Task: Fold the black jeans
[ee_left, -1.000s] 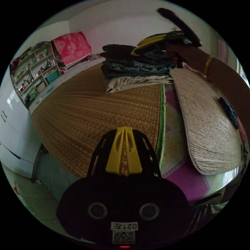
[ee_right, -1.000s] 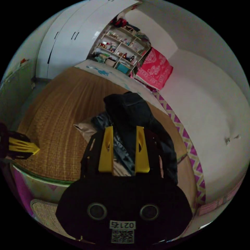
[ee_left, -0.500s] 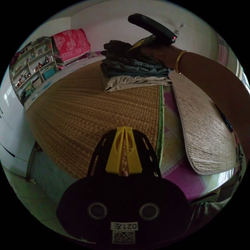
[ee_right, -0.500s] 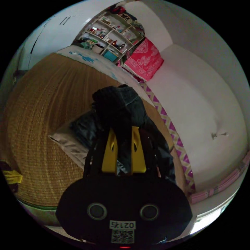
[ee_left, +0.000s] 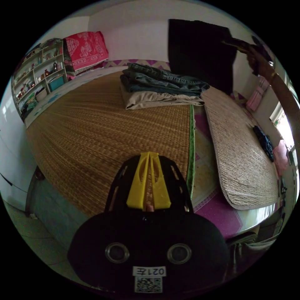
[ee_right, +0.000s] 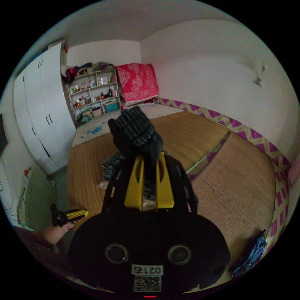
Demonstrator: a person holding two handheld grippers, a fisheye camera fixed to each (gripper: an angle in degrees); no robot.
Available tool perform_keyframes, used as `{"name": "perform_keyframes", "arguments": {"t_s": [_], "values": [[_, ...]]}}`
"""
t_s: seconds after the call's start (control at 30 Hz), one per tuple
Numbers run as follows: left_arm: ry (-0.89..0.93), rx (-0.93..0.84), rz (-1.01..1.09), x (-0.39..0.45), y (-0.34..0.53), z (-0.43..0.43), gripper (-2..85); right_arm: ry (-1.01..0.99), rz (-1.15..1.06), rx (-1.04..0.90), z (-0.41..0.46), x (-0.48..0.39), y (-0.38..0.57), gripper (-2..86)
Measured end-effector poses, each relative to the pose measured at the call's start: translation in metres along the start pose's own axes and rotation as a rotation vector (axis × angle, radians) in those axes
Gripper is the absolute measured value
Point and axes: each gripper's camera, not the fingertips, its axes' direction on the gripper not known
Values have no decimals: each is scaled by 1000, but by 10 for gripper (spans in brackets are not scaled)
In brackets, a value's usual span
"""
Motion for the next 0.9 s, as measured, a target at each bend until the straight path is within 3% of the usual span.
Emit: {"name": "perform_keyframes", "arguments": {"t_s": [0.13,0.3,0.43,0.53,0.6,0.73,0.9], "values": [[-16,-12,25,17,-4,-8,-10,62,18,3,-95,46,33,59],[413,100,111,79,-10,-42,-10,166,-20,-46,-176,51,96,58],[651,97,167,142,-11,-45,-9,256,-162,-268,-144,0,187,59],[647,60,161,166,-2,-34,-4,278,-261,-480,-66,-40,282,64],[615,22,156,172,5,-25,4,169,-210,-532,-35,-44,331,71],[578,-29,160,178,15,-12,82,79,-29,-366,-40,-30,383,93],[587,-30,158,194,14,-9,93,50,8,-328,-34,-19,416,92]]}}
